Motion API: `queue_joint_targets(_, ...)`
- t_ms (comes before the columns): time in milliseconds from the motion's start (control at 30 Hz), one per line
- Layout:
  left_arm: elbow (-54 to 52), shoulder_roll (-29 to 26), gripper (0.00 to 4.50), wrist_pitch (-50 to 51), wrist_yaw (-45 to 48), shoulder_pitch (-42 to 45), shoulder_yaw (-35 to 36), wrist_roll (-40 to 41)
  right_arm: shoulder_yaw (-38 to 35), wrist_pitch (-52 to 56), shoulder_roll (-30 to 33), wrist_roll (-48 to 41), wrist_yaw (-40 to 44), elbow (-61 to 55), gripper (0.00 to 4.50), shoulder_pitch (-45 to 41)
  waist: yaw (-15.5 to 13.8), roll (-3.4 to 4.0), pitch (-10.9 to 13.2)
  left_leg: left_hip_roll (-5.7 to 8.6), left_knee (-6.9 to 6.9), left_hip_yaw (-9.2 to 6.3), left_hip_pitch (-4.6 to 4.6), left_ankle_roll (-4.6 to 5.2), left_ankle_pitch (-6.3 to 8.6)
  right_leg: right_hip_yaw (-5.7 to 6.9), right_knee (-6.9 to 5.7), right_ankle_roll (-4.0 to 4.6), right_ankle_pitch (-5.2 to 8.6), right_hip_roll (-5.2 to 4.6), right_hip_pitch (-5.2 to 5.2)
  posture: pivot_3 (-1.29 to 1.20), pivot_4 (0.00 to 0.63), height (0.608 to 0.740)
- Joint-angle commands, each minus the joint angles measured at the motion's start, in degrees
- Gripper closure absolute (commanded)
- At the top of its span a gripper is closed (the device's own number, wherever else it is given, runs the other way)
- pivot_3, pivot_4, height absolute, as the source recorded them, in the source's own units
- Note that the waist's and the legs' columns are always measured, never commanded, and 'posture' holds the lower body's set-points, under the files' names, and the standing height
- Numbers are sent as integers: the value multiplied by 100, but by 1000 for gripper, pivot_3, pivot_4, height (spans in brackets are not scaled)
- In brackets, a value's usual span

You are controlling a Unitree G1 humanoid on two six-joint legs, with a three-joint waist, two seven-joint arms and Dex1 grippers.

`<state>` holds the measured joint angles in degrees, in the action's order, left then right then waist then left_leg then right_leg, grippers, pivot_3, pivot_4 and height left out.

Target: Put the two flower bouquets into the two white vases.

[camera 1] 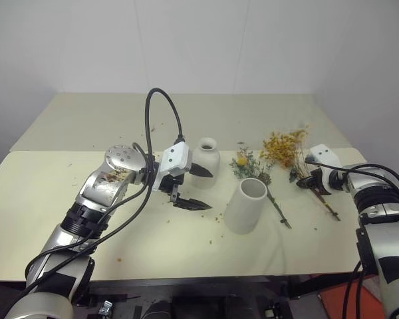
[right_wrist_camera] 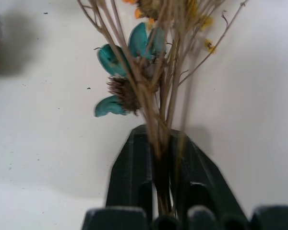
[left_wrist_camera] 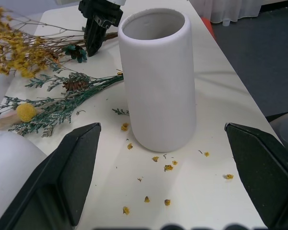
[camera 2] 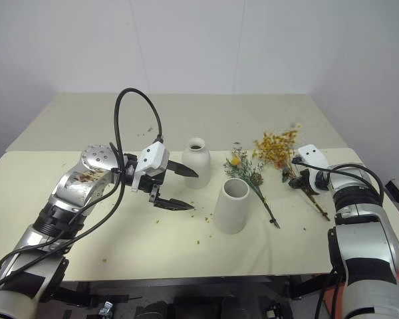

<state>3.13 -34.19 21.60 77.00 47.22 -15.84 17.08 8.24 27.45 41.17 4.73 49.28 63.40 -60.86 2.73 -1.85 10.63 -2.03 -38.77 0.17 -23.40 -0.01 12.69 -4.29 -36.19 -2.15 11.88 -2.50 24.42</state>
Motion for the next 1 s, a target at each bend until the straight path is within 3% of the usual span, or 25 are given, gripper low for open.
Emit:
queue_joint_targets(33, -177, -36, 0, -14, -32, 44, 121, 6, -156, -58, 111, 9, -71, -142, 3723, -125, 0, 0, 0, 0, 0, 0, 0, 0, 0, 0, 0, 0, 0, 0, 0, 0, 150, 740)
queue_joint_targets(267, -71, -9, 0, -61, -10, 122, 117, -9, -622, -69, 274, -247, -424, -713, 3723, 43, -3, 3, 2, 0, 0, 0, -1, 0, 0, 0, 0, 0, 0, 0, 0, 0, 150, 740)
queue_joint_targets(433, -59, -66, 0, -65, 33, 108, 146, 5, -1360, -70, 442, -670, -752, -2373, 3723, 721, -16, 6, 4, 1, 3, -3, -3, 0, 0, 1, 3, -1, 1, 0, 1, 0, 150, 740)
queue_joint_targets(600, -101, -175, 0, -9, 94, 73, 191, 51, -2435, -79, 4, -1307, -1744, -4628, 3723, 1184, 13, 13, 8, 1, 3, -4, -4, 0, 0, -1, -1, -3, 2, 0, 4, 0, 150, 740)
queue_joint_targets(867, -537, -590, 0, 632, 144, 15, 588, 463, -2433, 1648, -632, -2338, -2286, -6906, 3723, 520, 38, 20, 12, -2, -1, -6, 4, 0, 0, -4, -19, -16, 10, 5, 6, 0, 150, 740)
queue_joint_targets(1000, -558, -832, 0, 619, 100, -111, 761, 433, -2004, 1577, -1181, -2191, -2766, -7429, 3723, 367, 3, 21, 12, -3, 0, -10, 5, 0, 0, 4, -25, -10, 13, 5, 7, 0, 150, 740)
